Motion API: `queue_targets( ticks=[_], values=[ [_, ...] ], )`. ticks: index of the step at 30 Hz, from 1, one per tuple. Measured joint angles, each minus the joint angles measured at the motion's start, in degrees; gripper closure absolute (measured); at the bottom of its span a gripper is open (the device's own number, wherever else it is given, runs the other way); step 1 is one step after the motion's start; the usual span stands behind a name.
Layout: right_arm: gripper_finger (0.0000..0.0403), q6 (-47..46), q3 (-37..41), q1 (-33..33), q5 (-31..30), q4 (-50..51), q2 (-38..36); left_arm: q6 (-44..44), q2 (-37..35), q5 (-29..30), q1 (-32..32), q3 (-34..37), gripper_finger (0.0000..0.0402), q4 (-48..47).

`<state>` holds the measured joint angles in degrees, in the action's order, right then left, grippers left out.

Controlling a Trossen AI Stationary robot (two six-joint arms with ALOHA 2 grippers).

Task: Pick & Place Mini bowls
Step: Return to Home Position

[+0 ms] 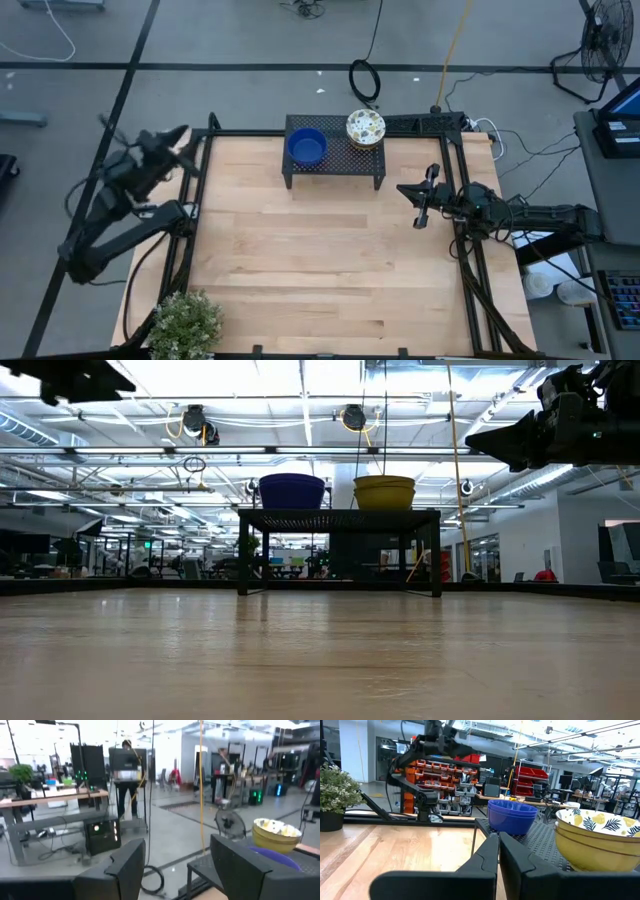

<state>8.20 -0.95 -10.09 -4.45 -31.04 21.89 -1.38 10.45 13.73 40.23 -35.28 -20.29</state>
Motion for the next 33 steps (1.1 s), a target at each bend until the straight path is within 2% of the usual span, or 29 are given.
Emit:
queue_targets(
  ticks=[5,10,12,16,19,24,29,33],
  values=[
    [0.0401,0.0,0.0,0.0,0.0,0.0,0.0,4.2,-8.3,-0.1,0.0,5.8,0.0174,-0.7],
    [0.0401,0.0,0.0,0.0,0.0,0.0,0.0,13.3,-10.0,-2.6,0.0,15.8,0.0174,1.5],
    [0.0401,0.0,0.0,0.0,0.0,0.0,0.0,16.1,-9.5,-7.0,-0.3,19.7,0.0174,6.9],
    [0.0401,0.0,0.0,0.0,0.0,0.0,0.0,16.1,-8.2,-23.6,-2.7,28.5,0.0174,26.0],
    [0.0401,0.0,0.0,0.0,0.0,0.0,0.0,17.7,-6.2,-27.5,-6.9,33.8,0.0174,40.3],
    [0.0401,0.0,0.0,0.0,0.0,0.0,0.0,16.2,-1.5,-21.3,-17.3,34.0,0.0174,41.9],
    [0.0401,0.0,0.0,0.0,0.0,0.0,0.0,10.5,3.9,-9.2,-29.2,34.0,0.0174,43.8],
    [0.0401,0.0,0.0,0.0,0.0,0.0,0.0,3.5,5.8,0.0,-35.8,34.0,0.0174,44.2]
  ],
)
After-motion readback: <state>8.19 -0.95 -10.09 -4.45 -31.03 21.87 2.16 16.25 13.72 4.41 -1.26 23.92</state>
